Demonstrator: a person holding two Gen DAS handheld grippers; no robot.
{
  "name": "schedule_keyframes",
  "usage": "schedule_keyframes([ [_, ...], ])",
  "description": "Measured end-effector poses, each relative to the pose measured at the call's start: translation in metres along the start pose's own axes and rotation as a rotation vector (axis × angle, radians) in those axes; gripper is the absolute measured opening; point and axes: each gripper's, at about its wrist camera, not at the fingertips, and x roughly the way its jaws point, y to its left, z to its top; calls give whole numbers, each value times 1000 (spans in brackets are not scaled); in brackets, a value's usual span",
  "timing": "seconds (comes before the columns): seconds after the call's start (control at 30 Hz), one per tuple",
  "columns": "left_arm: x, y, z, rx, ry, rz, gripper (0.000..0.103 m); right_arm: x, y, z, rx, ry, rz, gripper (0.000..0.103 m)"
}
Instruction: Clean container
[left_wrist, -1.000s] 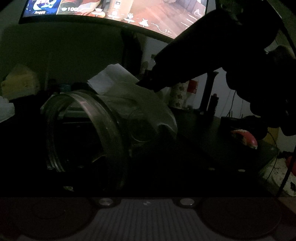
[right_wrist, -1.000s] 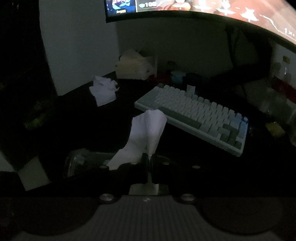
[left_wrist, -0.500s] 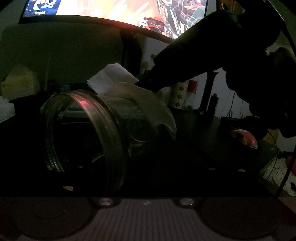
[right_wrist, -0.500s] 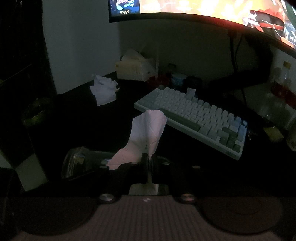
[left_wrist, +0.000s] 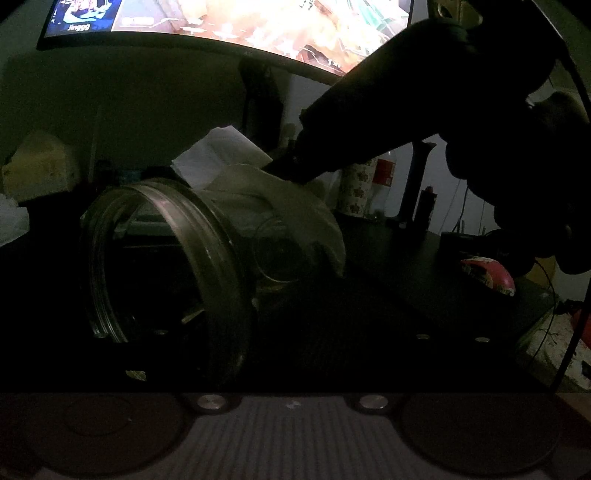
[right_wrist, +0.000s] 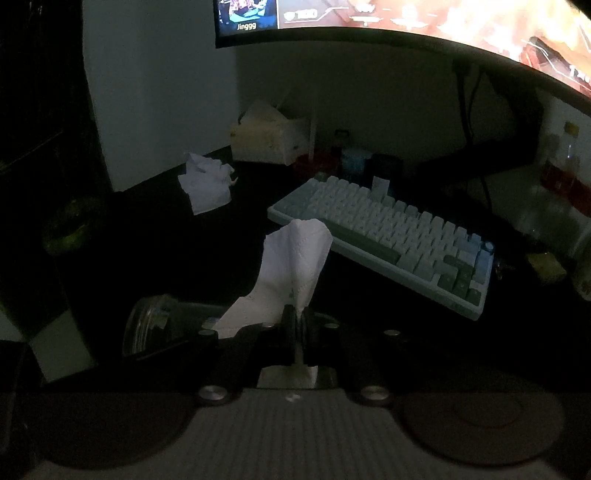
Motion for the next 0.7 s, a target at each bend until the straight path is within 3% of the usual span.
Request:
schedule_keyframes([
  [0.7, 1, -5, 1, -2, -1, 9, 88, 0, -1, -1, 10, -7, 6, 7],
])
